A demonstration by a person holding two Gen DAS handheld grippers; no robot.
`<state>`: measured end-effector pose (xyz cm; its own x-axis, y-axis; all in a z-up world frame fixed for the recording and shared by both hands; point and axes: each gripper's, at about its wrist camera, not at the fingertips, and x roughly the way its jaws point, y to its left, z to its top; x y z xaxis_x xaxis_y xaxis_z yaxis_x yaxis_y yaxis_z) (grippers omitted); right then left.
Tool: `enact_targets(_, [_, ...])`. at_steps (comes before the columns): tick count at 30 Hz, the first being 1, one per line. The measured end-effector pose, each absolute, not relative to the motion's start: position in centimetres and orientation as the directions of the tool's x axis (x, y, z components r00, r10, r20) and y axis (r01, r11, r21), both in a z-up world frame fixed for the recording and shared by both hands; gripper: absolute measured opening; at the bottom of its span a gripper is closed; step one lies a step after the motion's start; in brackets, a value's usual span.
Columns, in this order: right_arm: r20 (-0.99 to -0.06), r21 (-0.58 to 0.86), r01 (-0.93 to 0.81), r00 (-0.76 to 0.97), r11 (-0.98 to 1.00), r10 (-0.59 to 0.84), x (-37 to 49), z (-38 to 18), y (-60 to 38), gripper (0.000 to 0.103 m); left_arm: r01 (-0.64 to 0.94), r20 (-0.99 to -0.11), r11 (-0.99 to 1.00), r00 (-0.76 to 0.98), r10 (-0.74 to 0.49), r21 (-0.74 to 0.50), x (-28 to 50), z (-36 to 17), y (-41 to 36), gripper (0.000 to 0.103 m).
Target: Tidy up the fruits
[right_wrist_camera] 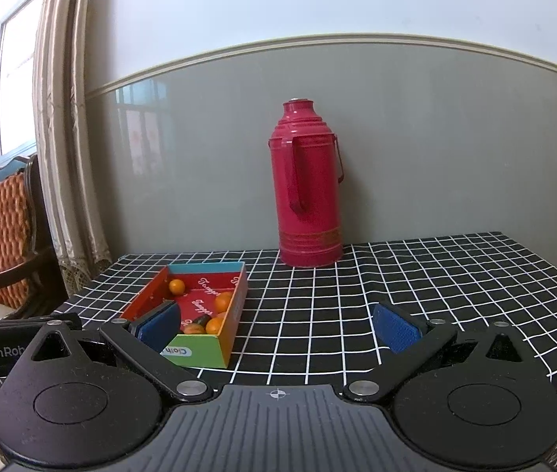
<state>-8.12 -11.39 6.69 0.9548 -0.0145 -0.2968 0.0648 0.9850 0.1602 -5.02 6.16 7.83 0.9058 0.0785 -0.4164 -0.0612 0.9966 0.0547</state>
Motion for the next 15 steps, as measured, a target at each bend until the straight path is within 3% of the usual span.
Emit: enact_targets(15, [-0.297, 0.167, 0.060, 0.955, 0.984, -0.008, -7.76, 6.47, -11.35, 0.103, -0.040, -0.410, 0.998, 0.910, 0.057, 0.050, -4.63, 7.50, 6.42, 0.097])
